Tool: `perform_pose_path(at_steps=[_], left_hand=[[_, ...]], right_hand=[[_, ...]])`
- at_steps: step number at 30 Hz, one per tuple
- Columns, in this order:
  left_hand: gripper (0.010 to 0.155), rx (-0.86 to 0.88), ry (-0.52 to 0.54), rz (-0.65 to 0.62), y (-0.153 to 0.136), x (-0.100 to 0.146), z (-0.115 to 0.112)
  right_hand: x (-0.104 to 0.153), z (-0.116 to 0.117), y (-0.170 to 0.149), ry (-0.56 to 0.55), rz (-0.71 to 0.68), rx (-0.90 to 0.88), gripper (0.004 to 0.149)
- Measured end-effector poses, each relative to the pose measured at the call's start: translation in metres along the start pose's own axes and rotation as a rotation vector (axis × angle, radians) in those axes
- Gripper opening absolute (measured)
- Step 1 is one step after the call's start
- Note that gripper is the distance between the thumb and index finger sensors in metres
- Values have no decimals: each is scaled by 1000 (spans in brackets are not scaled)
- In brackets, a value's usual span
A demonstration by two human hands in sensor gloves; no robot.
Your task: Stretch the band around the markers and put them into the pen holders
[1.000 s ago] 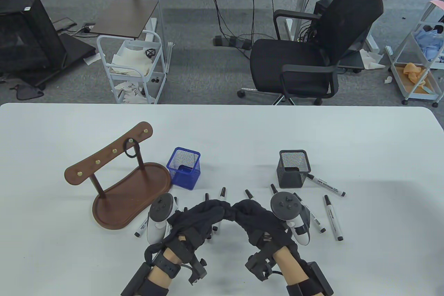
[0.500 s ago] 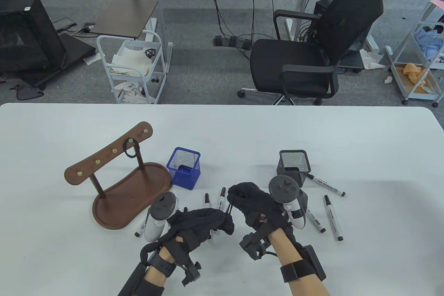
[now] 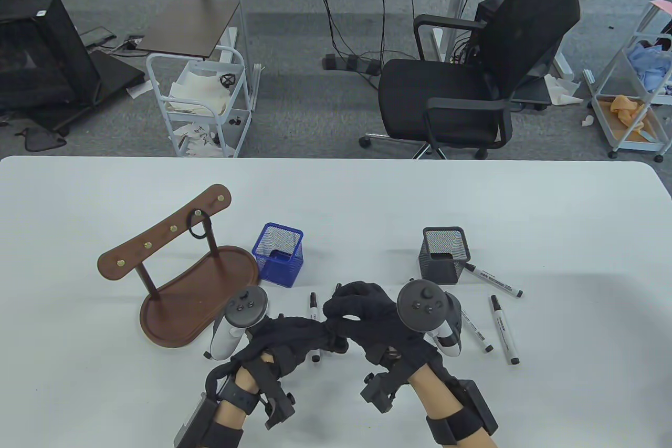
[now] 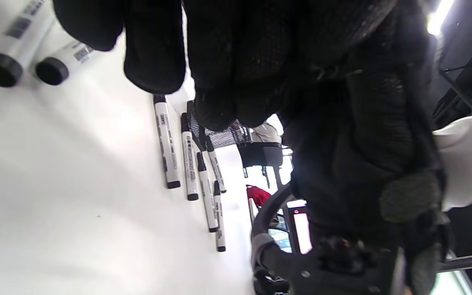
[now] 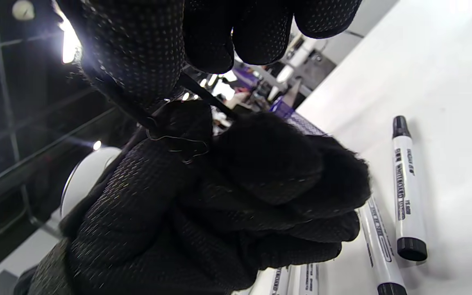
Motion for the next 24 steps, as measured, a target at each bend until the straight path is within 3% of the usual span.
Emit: perform_pose_path(at_steps=[7,11,16,20,24], left_hand=[[38,-64,-9,57,-2,-1,1],[33,-75,-82,8,1,-2,-7],[47,-40,-82,-37,5,1,-4],[63,-12,-106,-69,6,0,-6],[70,-34,-105,-78,5,-1,-4]], right_hand=[[-6,6,9,34,-2,58,32],[-13,6,13,38,4,74,33],[-21,-11,4,27,47,66,34],[-29,-15,-7,52,92,74,35],[-33,-17,-22,83,110,16,36]])
Point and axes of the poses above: the tracker on the back of each hand, its own y axis roughly to the thumb side, its own x axis roughly from the fingertips to the wrist, z = x × y, the point moved 1 cm from there along -x, roughly from the wrist to the fingertips, and after that the axes turned 14 degrees about y, right-handed, at the moved point
